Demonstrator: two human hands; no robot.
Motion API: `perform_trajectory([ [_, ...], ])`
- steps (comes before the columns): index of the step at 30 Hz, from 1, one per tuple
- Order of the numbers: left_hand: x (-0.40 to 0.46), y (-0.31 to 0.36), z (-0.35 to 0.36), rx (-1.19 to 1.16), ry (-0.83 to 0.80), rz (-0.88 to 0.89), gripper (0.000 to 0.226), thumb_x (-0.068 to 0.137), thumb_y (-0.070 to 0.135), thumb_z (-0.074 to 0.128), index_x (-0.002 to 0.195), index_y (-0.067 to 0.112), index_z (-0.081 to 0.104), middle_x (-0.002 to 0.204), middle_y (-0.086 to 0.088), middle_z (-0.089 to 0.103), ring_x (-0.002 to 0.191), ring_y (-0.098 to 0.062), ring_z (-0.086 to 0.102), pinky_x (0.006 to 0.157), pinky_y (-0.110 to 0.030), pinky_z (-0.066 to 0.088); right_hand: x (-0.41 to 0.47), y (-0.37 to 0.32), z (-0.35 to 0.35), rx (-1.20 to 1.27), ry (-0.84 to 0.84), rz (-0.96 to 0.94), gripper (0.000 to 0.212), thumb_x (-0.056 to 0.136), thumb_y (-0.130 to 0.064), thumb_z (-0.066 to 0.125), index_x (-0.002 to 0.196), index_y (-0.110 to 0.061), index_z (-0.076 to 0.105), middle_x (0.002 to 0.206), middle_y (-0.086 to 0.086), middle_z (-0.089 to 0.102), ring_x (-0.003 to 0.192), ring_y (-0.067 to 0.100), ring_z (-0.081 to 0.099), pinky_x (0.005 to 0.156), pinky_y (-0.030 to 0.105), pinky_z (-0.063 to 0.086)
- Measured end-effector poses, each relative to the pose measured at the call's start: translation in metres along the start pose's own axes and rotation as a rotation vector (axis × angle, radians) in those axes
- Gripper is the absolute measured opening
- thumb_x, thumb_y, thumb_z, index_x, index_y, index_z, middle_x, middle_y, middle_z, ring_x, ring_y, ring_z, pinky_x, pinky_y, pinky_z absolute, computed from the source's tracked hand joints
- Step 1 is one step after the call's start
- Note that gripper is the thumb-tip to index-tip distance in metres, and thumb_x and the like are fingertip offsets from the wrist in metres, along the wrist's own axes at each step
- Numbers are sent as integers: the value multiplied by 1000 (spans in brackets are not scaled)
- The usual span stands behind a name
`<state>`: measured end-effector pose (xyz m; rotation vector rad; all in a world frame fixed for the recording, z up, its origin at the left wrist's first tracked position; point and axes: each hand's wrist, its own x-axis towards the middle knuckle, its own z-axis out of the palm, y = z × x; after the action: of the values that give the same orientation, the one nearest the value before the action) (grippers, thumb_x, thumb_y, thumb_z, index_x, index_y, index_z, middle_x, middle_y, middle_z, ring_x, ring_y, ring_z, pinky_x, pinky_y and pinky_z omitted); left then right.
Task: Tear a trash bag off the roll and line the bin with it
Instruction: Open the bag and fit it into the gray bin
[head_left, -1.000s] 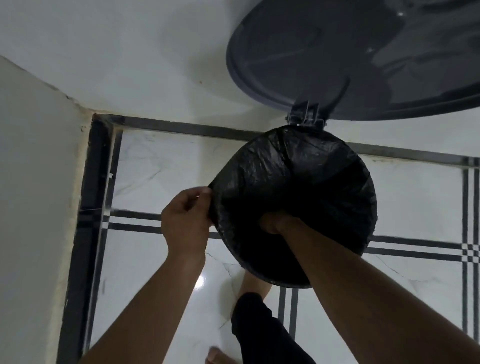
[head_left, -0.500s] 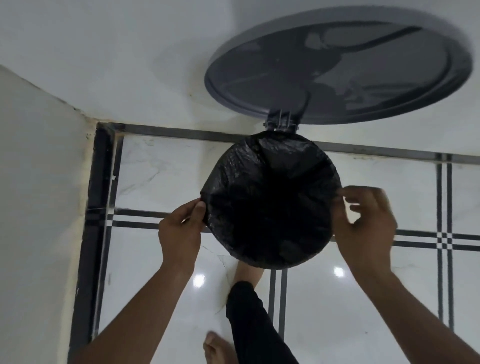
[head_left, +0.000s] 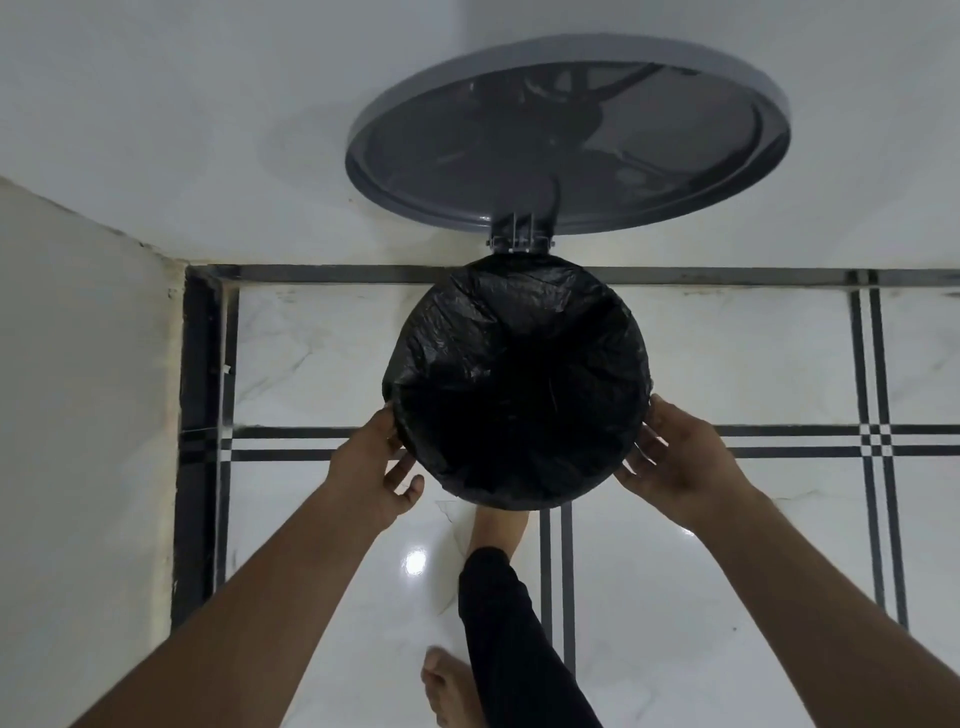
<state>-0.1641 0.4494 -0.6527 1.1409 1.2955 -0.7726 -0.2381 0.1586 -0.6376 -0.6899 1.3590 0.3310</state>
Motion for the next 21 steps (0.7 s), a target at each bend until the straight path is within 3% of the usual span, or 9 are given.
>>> perform_trajectory([
  [4,-2,-4,6,-93,-14,-31,12,93,24,68,83,18,63,83,1,67,83,-16,60,70,-31,54,-1,2,2,34,17,-9,19,101,-31,66,94,-16,74,94,1,72,99,22,69,102,44,55],
  [6,-2,-3,6,-179,-44,-21,15,95,14,64,80,15,61,73,1,67,68,-13,61,60,-25,53,-2,-1,3,9,35,19,31,100,-43,64,99,-14,75,95,1,72,104,22,67,103,45,54],
  [8,-3,0,4,-207,-85,-5,22,94,10,62,73,13,59,69,0,63,57,-11,61,61,-22,53,0,-5,3,-14,30,56,47,98,-53,62,112,-10,74,104,4,71,106,23,68,103,48,53],
  [12,3,5,-4,-140,-122,-74,20,81,17,63,64,16,54,88,-4,61,84,-21,60,84,-36,54,4,-8,9,-52,23,105,52,96,-59,60,110,-10,71,101,5,67,93,22,65,96,47,54],
  [14,4,6,-3,-180,-133,-105,15,79,15,61,65,15,55,91,-6,61,87,-25,61,81,-38,56,7,-8,11,-43,23,116,51,96,-59,59,107,-11,71,98,5,67,90,23,65,90,44,55],
  [17,5,4,2,-222,-170,-65,17,87,8,53,71,10,56,73,-7,61,65,-22,65,64,-32,61,10,-3,11,18,16,111,47,98,-56,57,100,-12,72,86,5,65,79,24,63,74,39,55],
  [21,14,-5,-2,-260,-217,10,16,96,2,51,88,7,64,85,-10,70,76,-21,71,72,-32,65,10,4,6,81,20,22,32,99,-42,63,101,-12,72,86,3,67,84,22,65,77,40,56],
])
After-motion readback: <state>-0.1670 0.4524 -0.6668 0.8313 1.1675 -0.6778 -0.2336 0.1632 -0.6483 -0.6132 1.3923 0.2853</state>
